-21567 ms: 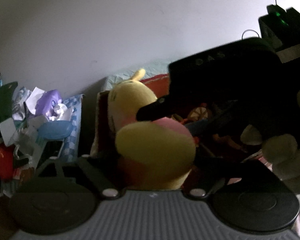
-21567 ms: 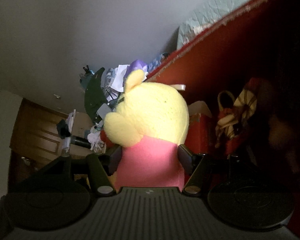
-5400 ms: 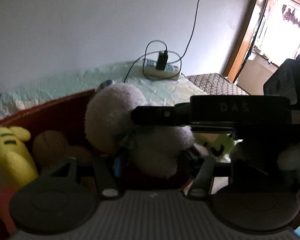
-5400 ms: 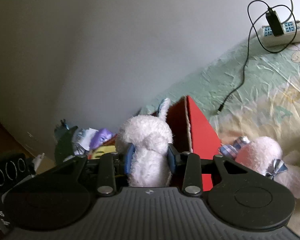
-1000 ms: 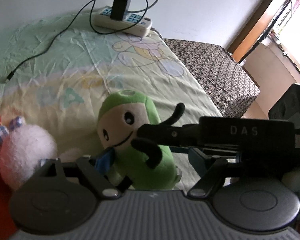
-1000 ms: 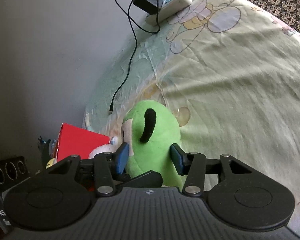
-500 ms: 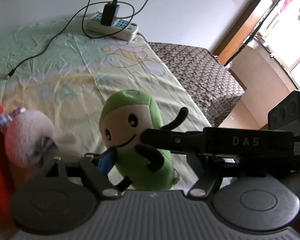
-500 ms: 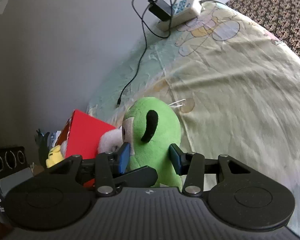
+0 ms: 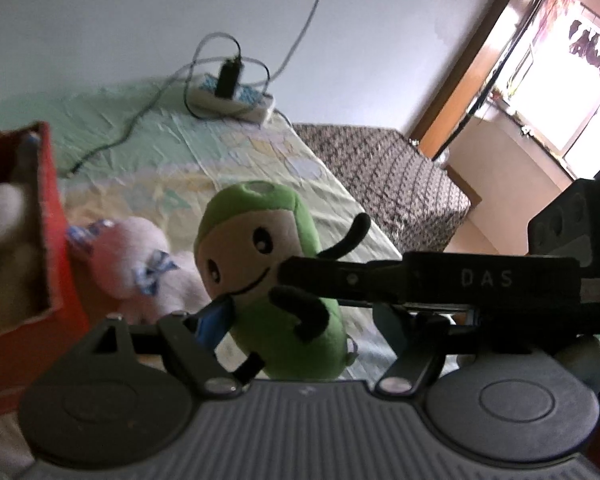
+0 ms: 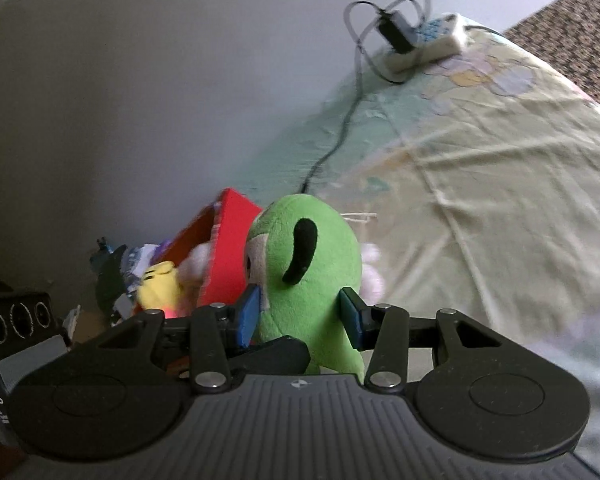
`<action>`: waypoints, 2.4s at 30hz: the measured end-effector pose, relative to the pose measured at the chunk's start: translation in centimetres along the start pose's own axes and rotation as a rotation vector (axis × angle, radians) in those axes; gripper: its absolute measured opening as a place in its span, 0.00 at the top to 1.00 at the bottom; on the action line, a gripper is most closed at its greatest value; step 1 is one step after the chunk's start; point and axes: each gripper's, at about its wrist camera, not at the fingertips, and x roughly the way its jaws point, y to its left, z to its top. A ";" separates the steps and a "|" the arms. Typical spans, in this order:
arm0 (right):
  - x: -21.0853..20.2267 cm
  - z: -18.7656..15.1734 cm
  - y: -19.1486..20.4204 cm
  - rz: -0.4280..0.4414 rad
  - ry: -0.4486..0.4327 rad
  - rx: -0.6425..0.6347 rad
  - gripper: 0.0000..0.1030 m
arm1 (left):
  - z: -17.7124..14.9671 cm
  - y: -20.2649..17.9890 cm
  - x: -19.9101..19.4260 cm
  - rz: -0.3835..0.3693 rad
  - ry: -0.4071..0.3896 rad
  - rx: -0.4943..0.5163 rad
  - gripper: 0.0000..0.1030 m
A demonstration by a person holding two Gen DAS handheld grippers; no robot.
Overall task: Organize objects
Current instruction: 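Carry the green plush with the right gripper over the red box, then lower the green plush into the box beside the Pooh plush, pressing down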
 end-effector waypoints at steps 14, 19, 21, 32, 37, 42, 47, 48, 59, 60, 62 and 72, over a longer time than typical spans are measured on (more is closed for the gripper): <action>3.5 -0.6 9.9 0.112 -0.031 -0.172 0.54 | -0.2 5.3 -10.3 0.051 -0.196 -0.008 0.27; 6.2 -0.8 12.7 0.141 -0.037 -0.235 0.54 | 0.0 8.1 -12.7 0.087 -0.247 -0.008 0.27; 7.5 -0.8 13.4 0.152 -0.035 -0.248 0.54 | 0.0 9.2 -13.1 0.108 -0.256 -0.012 0.27; 14.1 -2.1 15.9 0.153 0.026 -0.309 0.54 | -0.4 14.7 -13.0 0.212 -0.230 -0.053 0.27; 16.5 -2.8 16.4 0.156 0.066 -0.324 0.54 | -0.8 16.9 -12.6 0.255 -0.204 -0.076 0.27; 18.4 -3.4 16.5 0.148 0.100 -0.325 0.54 | -1.3 19.3 -12.4 0.274 -0.175 -0.111 0.27; 19.6 -3.5 16.1 0.174 0.160 -0.283 0.55 | -1.7 19.9 -12.3 0.323 -0.165 -0.088 0.27; 19.8 -3.6 16.1 0.180 0.166 -0.277 0.55 | -1.8 20.1 -12.3 0.330 -0.162 -0.088 0.27; 19.7 -3.4 15.2 0.204 0.176 -0.252 0.52 | -1.4 20.5 -11.5 0.370 -0.121 -0.125 0.26; 19.7 -3.3 15.1 0.204 0.176 -0.245 0.51 | -1.3 20.5 -11.3 0.373 -0.115 -0.131 0.26; 19.6 -3.2 14.7 0.205 0.179 -0.224 0.50 | -1.3 20.5 -11.1 0.380 -0.102 -0.135 0.24; 19.4 -3.3 14.8 0.191 0.179 -0.245 0.50 | -1.1 20.1 -10.4 0.407 -0.065 -0.131 0.21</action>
